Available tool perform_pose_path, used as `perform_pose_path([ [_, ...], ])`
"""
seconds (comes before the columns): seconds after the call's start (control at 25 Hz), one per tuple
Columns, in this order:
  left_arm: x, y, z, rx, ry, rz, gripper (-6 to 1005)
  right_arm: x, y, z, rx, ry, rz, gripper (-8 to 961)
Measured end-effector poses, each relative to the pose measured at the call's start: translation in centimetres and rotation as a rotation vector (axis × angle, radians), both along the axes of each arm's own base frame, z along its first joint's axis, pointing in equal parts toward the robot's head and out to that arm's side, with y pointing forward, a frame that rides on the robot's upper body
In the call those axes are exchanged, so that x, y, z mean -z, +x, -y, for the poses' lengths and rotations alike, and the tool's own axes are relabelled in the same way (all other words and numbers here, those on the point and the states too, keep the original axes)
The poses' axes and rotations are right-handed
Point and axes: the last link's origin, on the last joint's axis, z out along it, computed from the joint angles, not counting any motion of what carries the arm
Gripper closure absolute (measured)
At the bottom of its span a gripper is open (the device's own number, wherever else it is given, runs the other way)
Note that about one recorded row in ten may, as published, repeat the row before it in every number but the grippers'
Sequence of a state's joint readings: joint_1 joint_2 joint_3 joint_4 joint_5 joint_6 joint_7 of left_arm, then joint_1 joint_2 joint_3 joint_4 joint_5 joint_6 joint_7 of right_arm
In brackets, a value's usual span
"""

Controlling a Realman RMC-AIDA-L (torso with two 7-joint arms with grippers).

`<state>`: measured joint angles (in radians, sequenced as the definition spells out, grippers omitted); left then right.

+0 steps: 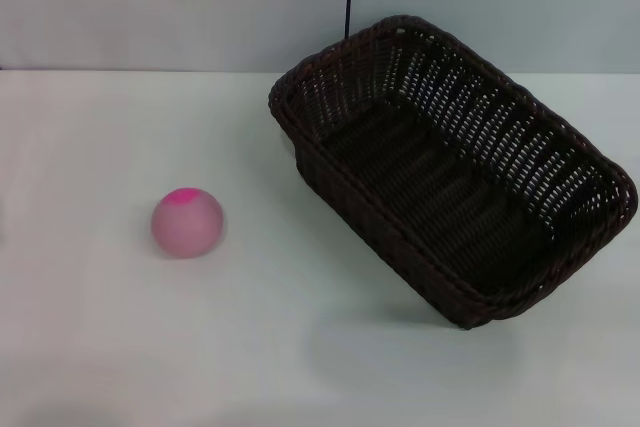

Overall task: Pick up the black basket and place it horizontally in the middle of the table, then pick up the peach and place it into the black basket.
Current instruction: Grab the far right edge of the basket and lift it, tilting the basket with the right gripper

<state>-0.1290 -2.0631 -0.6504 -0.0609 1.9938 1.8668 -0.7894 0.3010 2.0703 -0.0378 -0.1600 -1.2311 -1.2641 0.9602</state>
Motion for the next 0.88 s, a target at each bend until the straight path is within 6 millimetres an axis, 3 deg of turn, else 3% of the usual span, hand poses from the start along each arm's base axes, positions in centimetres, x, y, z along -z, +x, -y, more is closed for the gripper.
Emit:
perform_pose_path([
  [0.16,0.0,0.2,-0.1,0.009,0.002,-0.014,674,-0.2,-0.5,-0.4,-0.047,-0.055,0.029,543],
  [0.32,-0.1,0.2,-0.2,0.009,0.008,-0.013,573,-0.8,-1.3,-1.5,-0.131,-0.175,0.024,526],
  [0.48,0.0,0.2,-0.5,0.012,0.002,-0.009,507,-2.9,-3.1,-2.6,-0.258,-0.329,0.040,509],
  [0.72,0.0,0.2,-0.6,0.009,-0.005,-0.011,485,-7.8,-8.1,-4.3,-0.413,-0.621,0.185,483],
  [0.88,0.1,0.2,-0.6,0.007,-0.011,-0.014,485,-9.6,-11.8,-6.0,-0.405,-0.822,0.291,466],
])
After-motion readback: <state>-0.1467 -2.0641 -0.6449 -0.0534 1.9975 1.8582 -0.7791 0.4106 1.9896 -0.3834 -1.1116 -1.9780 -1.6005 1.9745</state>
